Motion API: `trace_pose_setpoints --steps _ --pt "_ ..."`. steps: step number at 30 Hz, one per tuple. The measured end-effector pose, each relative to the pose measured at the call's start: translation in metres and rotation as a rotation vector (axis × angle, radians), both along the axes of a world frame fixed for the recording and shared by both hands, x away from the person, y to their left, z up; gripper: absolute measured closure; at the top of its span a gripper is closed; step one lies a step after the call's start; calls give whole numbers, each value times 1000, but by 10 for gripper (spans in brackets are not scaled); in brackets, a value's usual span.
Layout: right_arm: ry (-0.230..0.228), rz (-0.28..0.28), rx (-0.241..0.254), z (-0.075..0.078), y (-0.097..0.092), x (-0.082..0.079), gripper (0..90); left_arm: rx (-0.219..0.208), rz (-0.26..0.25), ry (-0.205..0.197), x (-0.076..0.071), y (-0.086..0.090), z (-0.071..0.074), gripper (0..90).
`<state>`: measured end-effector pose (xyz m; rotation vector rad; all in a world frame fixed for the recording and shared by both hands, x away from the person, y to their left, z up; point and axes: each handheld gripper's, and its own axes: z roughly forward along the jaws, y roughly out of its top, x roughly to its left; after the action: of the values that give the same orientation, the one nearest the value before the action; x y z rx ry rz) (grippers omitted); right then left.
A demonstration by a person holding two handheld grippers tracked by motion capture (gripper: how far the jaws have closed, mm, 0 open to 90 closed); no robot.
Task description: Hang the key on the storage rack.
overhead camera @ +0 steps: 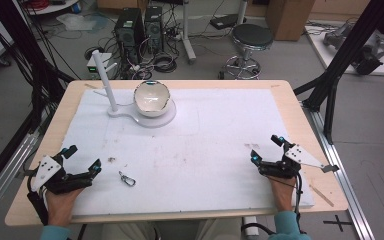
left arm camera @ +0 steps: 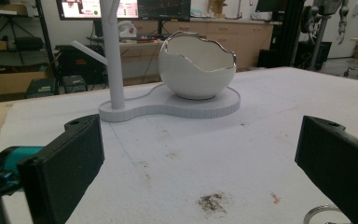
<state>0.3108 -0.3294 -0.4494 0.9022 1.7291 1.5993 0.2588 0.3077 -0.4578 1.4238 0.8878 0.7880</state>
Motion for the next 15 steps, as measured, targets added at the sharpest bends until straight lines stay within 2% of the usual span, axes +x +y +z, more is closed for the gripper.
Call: trace_pose_setpoints --steps 3,7,11,12,13,15 --pt "-1 1 0 0 0 0 6 9 -28 -9 3 1 4 17" --pt "6 0 2 0 0 0 6 24 -78 -37 10 5 20 17" --pt "6 0 2 0 0 0 6 66 -125 -35 21 8 41 17" --pt "-2 0 -1 0 0 0 6 93 -166 -32 26 9 53 17" --pt "-2 0 -1 0 0 0 6 93 -166 -32 26 9 53 17" --pt "1 0 0 0 0 0 6 130 -209 -27 30 8 64 17"
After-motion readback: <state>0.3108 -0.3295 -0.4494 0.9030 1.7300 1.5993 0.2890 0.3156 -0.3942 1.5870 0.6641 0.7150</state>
